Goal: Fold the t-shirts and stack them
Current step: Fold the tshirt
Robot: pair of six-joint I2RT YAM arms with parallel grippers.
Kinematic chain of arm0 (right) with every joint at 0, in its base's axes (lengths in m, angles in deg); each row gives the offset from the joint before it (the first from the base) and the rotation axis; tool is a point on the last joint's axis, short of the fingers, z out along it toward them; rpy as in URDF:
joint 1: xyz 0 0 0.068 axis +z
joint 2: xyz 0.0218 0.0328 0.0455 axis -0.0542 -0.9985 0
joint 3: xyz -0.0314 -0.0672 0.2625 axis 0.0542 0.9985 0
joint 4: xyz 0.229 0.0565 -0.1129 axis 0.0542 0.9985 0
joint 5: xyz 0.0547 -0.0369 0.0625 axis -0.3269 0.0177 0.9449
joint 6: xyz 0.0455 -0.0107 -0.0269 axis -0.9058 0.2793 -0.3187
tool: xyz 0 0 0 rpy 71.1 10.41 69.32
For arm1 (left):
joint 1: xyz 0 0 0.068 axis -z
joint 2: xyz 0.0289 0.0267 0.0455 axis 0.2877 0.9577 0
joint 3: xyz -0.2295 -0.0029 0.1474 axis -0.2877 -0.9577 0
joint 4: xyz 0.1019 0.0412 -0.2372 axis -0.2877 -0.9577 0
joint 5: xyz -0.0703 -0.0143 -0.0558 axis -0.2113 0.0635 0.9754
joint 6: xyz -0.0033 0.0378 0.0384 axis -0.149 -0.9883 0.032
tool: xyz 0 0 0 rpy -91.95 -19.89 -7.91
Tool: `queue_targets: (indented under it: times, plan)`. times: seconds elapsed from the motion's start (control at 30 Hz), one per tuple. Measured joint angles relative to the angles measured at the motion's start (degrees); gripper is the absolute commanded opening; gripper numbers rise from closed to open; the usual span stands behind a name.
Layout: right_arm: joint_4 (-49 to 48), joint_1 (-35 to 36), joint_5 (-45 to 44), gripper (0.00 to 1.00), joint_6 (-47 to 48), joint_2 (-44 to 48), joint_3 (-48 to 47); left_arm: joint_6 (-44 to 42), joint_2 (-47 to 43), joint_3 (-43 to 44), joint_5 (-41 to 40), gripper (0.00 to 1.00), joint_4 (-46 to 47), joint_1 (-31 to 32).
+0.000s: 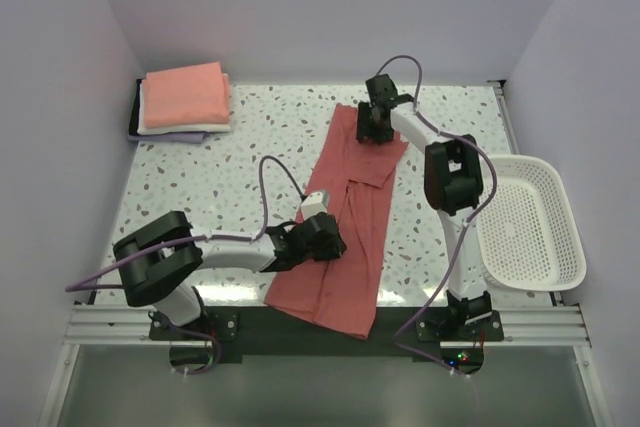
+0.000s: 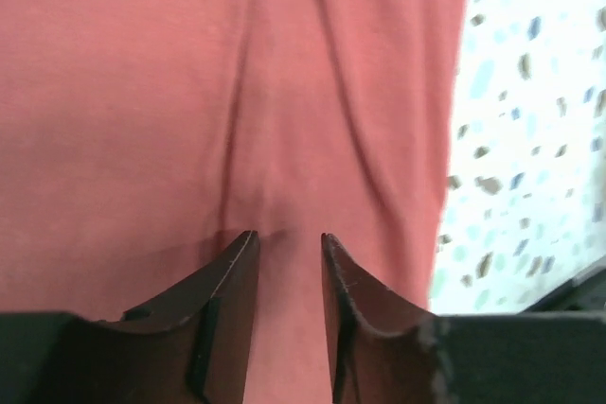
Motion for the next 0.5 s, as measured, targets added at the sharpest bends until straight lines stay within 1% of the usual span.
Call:
queue_targets:
  times: [0.13,0.2,0.27,0.33,0.5]
  plan:
    - [1.99,0.87,0.0,0.6,2.69,-5.09,-8.85,-2.6,-0.35,4.39,-0.09,0.47,-2.14,-0.61]
    - [2.64,1.05,0.0,0.64,3.61,-6.27,-11.04,-4.2,-1.92,5.05,-0.31,0.49,-2.97,-1.64]
    - [3.39,1.16,0.07,0.69,4.31,-6.56,-12.0,-5.55,-3.82,5.05,-0.39,0.5,-4.04,-3.02]
    - [4.26,1.18,0.2,0.71,4.7,-6.56,-12.26,-6.97,-5.73,5.03,-0.44,0.5,-5.16,-4.74]
    - [6.19,1.55,-0.02,0.7,4.94,-4.33,-11.34,-10.21,-10.03,3.87,-1.31,0.49,-7.37,-6.62]
